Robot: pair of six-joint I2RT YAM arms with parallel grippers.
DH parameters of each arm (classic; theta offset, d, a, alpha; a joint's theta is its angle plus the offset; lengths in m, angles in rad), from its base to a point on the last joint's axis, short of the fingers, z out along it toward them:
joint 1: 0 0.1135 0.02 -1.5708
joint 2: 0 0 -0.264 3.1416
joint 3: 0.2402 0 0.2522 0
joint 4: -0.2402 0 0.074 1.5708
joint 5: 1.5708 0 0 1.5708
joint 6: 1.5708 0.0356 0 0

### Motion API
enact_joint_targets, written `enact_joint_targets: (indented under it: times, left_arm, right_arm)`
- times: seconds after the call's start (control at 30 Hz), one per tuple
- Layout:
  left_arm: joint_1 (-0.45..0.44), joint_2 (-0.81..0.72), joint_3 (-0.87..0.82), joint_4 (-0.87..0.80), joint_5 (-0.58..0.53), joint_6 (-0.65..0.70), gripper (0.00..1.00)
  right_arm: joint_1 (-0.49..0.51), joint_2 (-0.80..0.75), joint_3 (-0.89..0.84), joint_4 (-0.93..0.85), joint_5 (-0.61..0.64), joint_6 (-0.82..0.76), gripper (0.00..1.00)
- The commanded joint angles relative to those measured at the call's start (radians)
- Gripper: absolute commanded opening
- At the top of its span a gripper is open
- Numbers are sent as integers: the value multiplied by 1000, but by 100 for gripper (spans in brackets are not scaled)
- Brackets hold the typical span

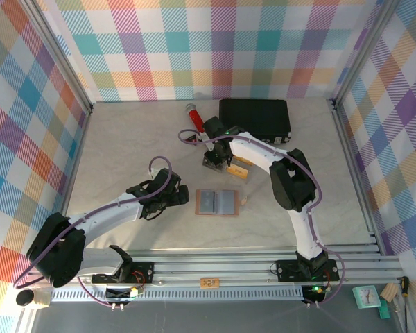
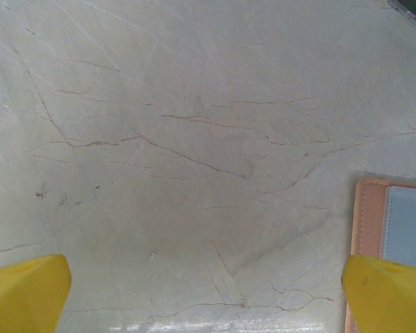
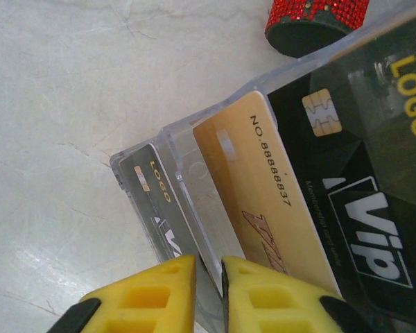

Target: Put the credit cards into the card holder

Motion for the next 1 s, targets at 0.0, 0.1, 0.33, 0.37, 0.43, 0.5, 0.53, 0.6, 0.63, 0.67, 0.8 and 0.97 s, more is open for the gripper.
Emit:
enact_joint_targets:
  times: [0.0,0.1,0.33,0.37,0.43,0.5,0.53,0.6,0.63,0.67,0.8,0.97]
  left_arm:
    - [12,0,-12,4,7,-9,100]
    - [13,-3,-10,-1,3,-7,100]
    - [12,-6,-5,-9,9,-6,100]
    - [12,-6,-5,-10,10,-6,100]
    - [12,-6,-2,-11,12,-4,100]
    - [12,-2,1,-14,12,-2,100]
    - [12,0,4,-14,12,0,100]
    - [12,3,7,-16,14,0,100]
    - [12,4,10,-16,16,1,100]
    - [12,5,12,-17,16,1,100]
    - [12,6,18,-22,15,4,100]
    - [12,8,21,-26,17,8,100]
  right_arm:
    - [7,2,-22,4,-59,-50,14]
    - [7,-4,-30,12,-99,-117,10]
    - [7,-12,-30,15,-168,-236,0]
    - [7,-14,-29,13,-173,-251,0]
    - [7,-23,-31,9,-188,-275,0]
    - [7,-37,-28,4,-200,-292,0]
    - [6,-43,-26,0,-203,-297,0]
    - [7,-59,-12,-16,-206,-303,0]
    - [7,-69,-7,-22,-206,-303,0]
    - [7,-80,-4,-26,-208,-303,0]
    - [7,-133,-9,-34,-216,-294,0]
    - [5,-198,-37,-22,-211,-272,0]
